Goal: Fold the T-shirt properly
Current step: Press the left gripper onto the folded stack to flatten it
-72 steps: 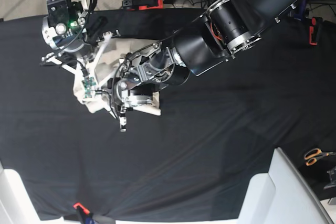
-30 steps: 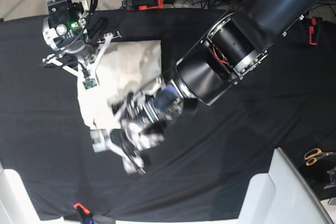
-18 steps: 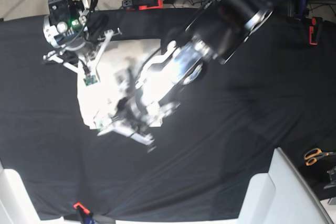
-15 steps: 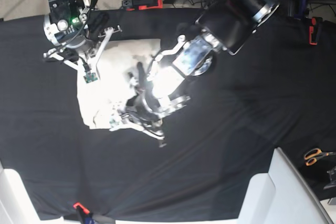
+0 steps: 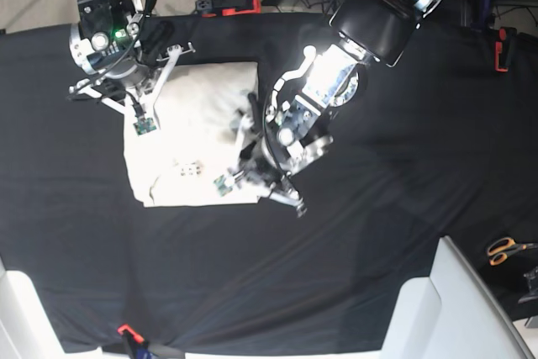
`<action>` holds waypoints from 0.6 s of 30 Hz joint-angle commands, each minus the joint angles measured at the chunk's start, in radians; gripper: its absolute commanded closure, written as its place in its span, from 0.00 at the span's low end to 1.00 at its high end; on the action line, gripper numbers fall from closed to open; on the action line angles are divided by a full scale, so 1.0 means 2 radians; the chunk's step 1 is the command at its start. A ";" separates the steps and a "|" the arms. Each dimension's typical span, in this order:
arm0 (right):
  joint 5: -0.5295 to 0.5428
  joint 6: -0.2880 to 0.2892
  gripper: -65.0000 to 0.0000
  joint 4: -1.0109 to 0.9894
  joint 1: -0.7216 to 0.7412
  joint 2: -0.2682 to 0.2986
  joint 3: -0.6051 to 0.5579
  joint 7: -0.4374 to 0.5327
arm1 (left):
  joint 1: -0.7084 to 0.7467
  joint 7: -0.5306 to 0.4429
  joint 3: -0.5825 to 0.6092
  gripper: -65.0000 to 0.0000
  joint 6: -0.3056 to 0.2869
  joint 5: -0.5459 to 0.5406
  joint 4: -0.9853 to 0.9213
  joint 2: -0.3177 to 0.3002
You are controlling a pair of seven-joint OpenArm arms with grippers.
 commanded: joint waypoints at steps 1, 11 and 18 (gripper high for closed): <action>-0.002 0.000 0.92 0.007 0.004 -0.002 0.000 0.006 | -0.012 -0.008 0.002 1.00 0.003 0.000 0.002 0.004; -0.002 0.000 0.92 0.007 0.004 -0.003 0.000 0.006 | -0.020 -0.034 0.001 1.00 0.003 0.001 -0.038 0.004; -0.002 0.000 0.92 0.007 0.004 -0.003 0.000 0.006 | -0.049 -0.084 -0.001 1.00 0.003 0.000 -0.120 0.026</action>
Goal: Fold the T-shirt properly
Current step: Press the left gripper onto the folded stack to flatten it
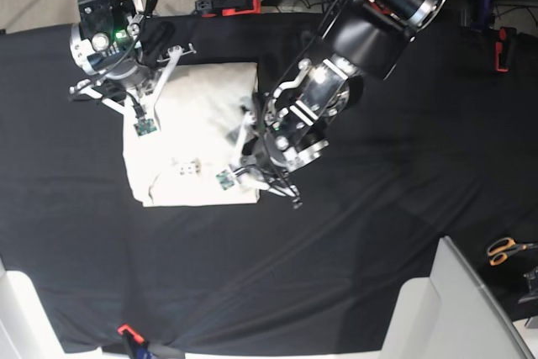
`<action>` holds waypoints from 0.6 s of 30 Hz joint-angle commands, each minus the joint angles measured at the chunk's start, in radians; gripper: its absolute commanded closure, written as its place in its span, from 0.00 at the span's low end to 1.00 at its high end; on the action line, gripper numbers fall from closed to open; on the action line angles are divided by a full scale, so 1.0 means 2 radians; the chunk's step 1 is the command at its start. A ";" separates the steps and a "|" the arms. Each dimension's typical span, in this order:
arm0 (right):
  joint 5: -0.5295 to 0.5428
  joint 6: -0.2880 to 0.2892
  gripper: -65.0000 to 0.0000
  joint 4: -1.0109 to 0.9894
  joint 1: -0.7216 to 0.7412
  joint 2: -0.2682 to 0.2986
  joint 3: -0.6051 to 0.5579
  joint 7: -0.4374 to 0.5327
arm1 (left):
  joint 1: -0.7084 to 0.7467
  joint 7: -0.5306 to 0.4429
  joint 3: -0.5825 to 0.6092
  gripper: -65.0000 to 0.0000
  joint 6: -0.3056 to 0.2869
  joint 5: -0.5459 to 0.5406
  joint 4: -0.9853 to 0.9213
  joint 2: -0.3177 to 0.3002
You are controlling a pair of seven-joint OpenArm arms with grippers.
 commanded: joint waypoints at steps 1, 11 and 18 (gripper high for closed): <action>-0.002 0.000 0.92 0.007 0.002 0.000 0.000 0.006 | -0.012 -0.016 -0.002 1.00 0.005 0.001 -0.001 0.006; -0.002 0.000 0.92 0.007 0.002 0.002 0.000 0.006 | -0.063 -0.025 -0.001 1.00 0.005 0.006 -0.027 0.026; -0.002 0.000 0.92 0.007 0.004 0.003 0.000 0.006 | -0.093 -0.035 0.002 1.00 0.005 0.001 -0.087 0.028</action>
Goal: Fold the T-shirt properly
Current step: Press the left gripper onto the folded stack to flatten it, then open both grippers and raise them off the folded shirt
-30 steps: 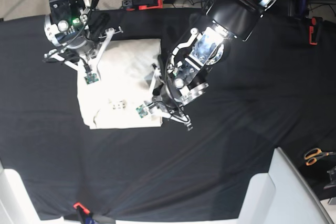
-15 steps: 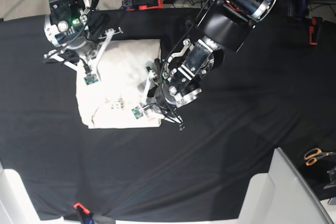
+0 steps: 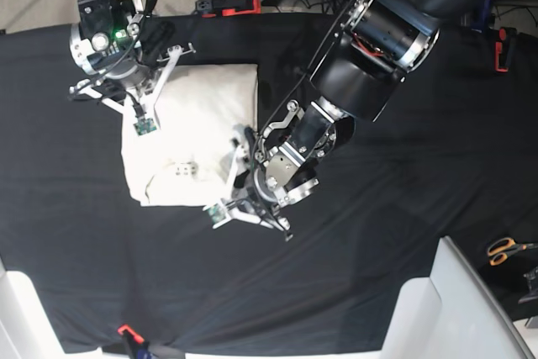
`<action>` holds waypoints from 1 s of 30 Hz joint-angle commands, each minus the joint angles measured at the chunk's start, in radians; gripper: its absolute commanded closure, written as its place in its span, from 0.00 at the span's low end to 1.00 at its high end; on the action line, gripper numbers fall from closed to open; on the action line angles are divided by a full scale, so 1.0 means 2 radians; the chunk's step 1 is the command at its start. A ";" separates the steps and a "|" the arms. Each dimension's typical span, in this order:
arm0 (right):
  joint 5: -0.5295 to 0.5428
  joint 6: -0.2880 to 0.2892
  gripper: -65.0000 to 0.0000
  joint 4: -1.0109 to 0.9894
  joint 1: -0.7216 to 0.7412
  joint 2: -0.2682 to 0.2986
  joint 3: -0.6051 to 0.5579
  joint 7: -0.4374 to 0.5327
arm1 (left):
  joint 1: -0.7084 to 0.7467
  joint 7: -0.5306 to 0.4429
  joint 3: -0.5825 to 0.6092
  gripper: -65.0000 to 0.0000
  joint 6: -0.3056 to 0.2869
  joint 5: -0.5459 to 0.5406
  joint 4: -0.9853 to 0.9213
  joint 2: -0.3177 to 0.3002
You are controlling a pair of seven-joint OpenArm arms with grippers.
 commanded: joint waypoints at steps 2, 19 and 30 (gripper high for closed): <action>-0.002 0.000 0.92 0.007 0.004 0.001 0.000 0.006 | -0.014 -0.034 -0.004 1.00 0.005 0.001 -0.008 0.004; -0.002 0.037 0.92 0.011 -0.015 0.002 -0.001 0.038 | 0.178 0.022 -0.049 1.00 0.023 0.001 0.336 0.000; -0.002 0.081 0.92 0.007 -0.047 0.025 0.001 0.143 | 0.298 -0.053 -0.050 1.00 0.027 -0.005 0.368 -0.031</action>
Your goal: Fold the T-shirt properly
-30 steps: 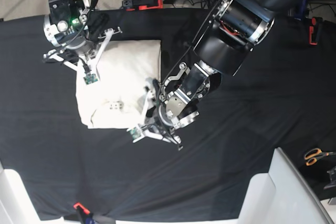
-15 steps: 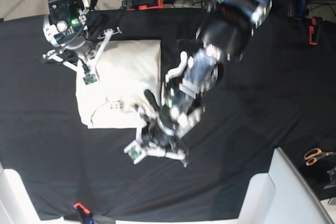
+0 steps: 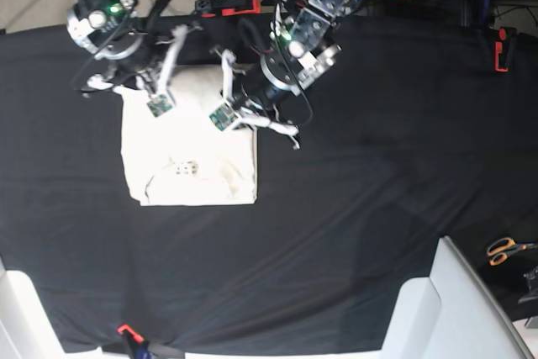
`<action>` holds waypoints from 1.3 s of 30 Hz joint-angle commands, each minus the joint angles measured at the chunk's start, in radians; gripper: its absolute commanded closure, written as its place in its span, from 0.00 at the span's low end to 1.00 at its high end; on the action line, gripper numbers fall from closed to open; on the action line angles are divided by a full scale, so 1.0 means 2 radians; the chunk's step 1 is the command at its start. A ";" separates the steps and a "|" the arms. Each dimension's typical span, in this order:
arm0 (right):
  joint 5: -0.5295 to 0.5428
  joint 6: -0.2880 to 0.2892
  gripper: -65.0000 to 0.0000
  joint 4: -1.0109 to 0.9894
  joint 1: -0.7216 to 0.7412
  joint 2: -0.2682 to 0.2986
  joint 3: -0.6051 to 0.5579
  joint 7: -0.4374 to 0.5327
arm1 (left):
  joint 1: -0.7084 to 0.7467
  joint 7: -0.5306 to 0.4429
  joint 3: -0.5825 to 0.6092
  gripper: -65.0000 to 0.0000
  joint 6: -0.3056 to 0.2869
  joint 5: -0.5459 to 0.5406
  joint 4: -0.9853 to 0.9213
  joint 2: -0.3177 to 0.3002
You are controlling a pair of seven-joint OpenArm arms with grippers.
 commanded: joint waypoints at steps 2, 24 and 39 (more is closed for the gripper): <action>0.000 0.000 0.92 0.005 0.002 0.002 0.001 0.011 | -0.006 -0.014 0.000 1.00 0.003 -0.028 0.001 0.004; 0.000 0.039 0.92 -0.168 0.037 0.001 0.005 0.139 | -0.028 -0.015 0.001 1.00 0.032 -0.064 -0.090 -0.002; -0.002 0.042 0.92 0.045 -0.034 0.017 0.107 0.022 | 0.073 -0.009 -0.005 1.00 0.060 -0.062 0.140 -0.080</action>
